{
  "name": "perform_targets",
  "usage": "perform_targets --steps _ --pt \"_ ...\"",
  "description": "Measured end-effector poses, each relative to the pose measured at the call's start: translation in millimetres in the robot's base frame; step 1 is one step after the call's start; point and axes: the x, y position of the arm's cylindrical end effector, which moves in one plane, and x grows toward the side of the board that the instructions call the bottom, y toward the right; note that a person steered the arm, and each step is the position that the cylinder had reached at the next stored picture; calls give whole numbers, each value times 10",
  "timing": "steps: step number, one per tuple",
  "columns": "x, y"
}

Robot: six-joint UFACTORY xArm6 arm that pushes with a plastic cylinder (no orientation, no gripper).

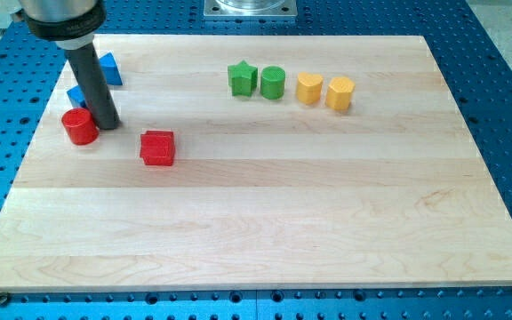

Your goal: Push the red star to the bottom right of the red circle

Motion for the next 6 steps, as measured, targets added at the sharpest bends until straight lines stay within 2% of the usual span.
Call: perform_targets --steps 1,2,3,5,6 --pt "-41 328" --pt "-233 1178" --pt "230 1431" --pt "530 597" --pt "817 857"
